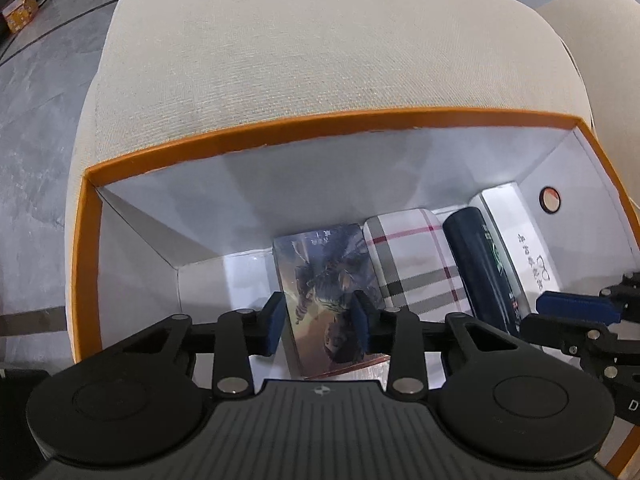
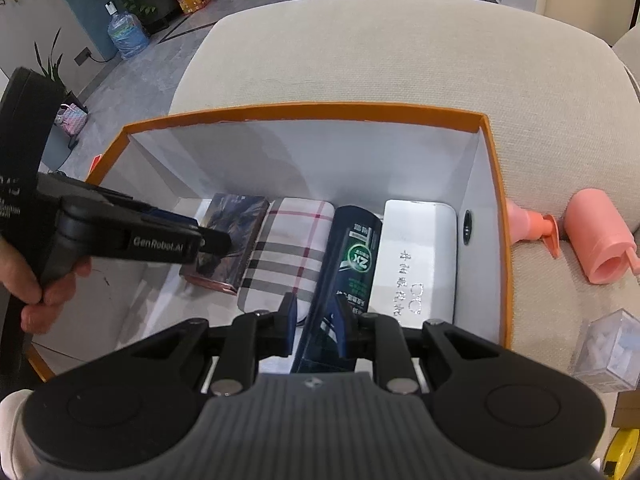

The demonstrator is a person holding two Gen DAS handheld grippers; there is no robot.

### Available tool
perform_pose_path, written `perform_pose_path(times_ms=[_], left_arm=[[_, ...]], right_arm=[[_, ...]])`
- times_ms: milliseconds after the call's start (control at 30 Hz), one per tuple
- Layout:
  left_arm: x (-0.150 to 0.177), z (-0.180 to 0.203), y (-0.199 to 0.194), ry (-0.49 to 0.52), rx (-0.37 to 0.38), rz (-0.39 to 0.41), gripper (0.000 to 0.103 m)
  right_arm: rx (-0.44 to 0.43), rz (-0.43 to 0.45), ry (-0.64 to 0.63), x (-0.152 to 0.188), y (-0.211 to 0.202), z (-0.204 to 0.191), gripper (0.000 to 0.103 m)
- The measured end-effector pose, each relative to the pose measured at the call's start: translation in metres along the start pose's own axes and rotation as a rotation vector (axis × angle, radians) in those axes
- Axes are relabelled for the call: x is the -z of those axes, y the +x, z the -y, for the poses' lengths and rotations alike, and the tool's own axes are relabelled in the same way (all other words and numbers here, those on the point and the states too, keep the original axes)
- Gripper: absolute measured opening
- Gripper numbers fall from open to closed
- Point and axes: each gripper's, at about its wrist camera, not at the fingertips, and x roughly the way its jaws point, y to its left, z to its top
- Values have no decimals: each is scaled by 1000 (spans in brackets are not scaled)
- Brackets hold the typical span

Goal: Organize rigid objects
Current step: 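Move the left gripper to the pink pump bottle while the right moves to the pink cup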

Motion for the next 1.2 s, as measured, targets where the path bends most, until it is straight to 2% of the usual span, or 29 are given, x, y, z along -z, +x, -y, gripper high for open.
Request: perform_pose_path(times_ms=[100, 300, 467, 600, 767, 833, 1033, 1200], left_arm=[[2, -2, -6, -16, -10, 26, 40], [16, 11, -42, -20, -2, 150, 40], [21, 51, -74, 49, 66, 236, 40], [25, 91, -90, 117, 120, 274, 40], [29, 145, -99, 197, 194, 297, 40], [31, 166, -96, 220, 218, 298, 40], [30, 222, -78, 277, 287, 275, 40], [26, 255, -57, 343, 267, 251, 40]], right_arm=[[1, 2, 2, 1, -1, 0, 19], [-13, 61, 6, 2, -14, -3, 20], [-14, 145, 21, 7, -43, 0, 22], [12, 191, 38, 16, -71, 15, 24], [103, 232, 94, 40, -105, 50, 28], [137, 238, 132, 53, -115, 69, 34], [253, 217, 286, 94, -134, 137, 34], [285, 214, 378, 109, -141, 179, 34]])
